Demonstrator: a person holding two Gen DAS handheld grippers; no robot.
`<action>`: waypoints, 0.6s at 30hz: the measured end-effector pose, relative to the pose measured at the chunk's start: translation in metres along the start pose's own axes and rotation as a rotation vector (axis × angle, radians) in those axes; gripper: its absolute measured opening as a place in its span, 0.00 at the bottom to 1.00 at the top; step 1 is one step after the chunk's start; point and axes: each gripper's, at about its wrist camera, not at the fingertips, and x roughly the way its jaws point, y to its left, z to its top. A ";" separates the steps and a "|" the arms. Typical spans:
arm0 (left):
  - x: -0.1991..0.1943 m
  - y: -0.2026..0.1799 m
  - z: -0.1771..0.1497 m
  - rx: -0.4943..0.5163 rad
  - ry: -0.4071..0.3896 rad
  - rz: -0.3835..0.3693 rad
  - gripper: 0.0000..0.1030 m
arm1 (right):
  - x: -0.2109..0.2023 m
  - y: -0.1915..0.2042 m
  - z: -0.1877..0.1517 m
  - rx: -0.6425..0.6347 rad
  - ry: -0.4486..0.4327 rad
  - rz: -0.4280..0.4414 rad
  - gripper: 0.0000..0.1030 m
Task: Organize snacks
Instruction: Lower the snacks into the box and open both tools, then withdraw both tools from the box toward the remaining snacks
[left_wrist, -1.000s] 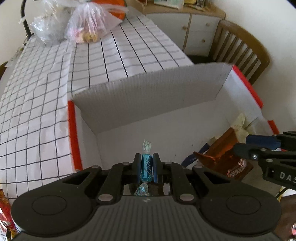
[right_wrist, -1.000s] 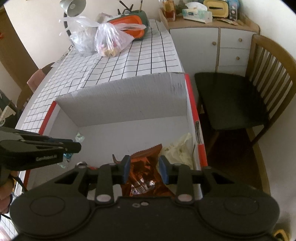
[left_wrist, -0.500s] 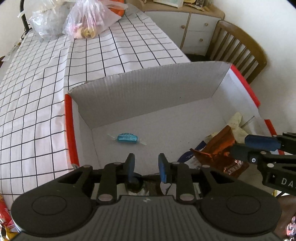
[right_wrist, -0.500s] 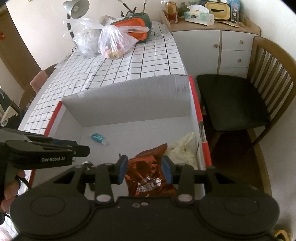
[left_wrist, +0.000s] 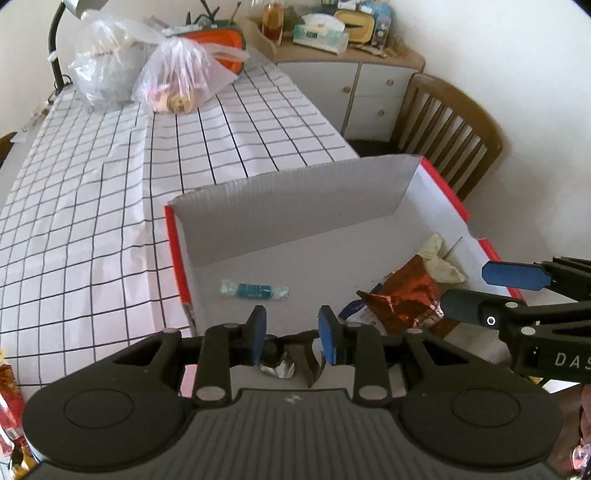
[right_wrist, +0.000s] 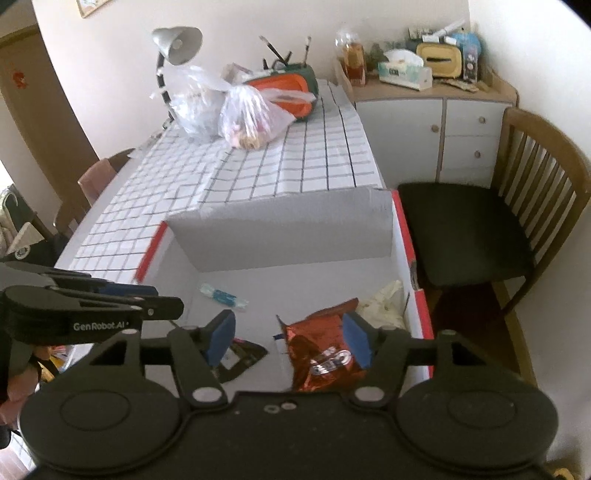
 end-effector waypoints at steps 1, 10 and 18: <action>-0.006 0.001 -0.002 0.002 -0.009 -0.004 0.33 | -0.004 0.003 -0.001 0.001 -0.007 0.002 0.63; -0.051 0.009 -0.020 0.023 -0.100 -0.029 0.50 | -0.035 0.031 -0.009 0.006 -0.068 0.029 0.78; -0.089 0.032 -0.042 0.009 -0.166 -0.040 0.60 | -0.055 0.061 -0.019 -0.005 -0.129 0.034 0.90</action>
